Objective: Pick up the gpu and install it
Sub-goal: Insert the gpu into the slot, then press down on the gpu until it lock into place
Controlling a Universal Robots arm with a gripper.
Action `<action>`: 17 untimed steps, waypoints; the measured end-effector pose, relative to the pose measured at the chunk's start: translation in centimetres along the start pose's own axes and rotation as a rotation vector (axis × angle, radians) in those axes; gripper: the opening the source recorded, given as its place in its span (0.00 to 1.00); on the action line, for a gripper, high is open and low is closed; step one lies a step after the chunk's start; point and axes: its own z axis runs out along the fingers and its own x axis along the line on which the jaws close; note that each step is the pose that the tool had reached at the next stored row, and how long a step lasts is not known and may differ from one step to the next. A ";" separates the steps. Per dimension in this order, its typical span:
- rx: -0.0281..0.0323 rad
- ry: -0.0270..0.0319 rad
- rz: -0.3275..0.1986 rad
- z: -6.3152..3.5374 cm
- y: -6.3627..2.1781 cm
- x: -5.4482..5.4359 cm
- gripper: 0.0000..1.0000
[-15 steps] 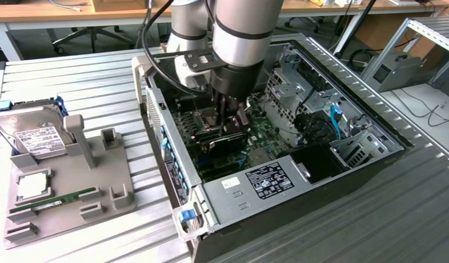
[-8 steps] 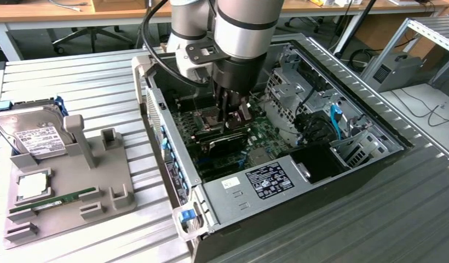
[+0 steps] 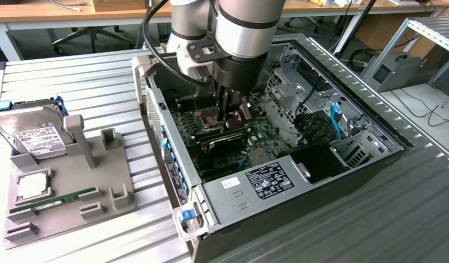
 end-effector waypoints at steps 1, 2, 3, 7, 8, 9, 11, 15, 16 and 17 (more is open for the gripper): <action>-0.0049 0.0001 0.001 -0.04 -0.07 0.0 0.33; -0.0087 0.0000 0.002 -0.05 -0.12 0.0 0.33; -0.0126 0.0001 0.002 -0.06 -0.19 0.0 0.33; -0.0221 0.0008 0.005 -0.05 -0.59 -0.2 0.33; -0.0221 0.0007 0.005 -0.04 -0.60 -0.2 0.33; -0.0221 0.0007 0.005 -0.04 -0.59 -0.2 0.33; -0.0221 0.0008 0.006 -0.04 -0.59 -0.2 0.33; -0.0221 0.0007 0.005 -0.05 -0.59 -0.2 0.33; -0.0221 0.0007 0.005 -0.05 -0.59 -0.2 0.33; -0.0221 0.0007 0.005 -0.04 -0.59 -0.2 0.33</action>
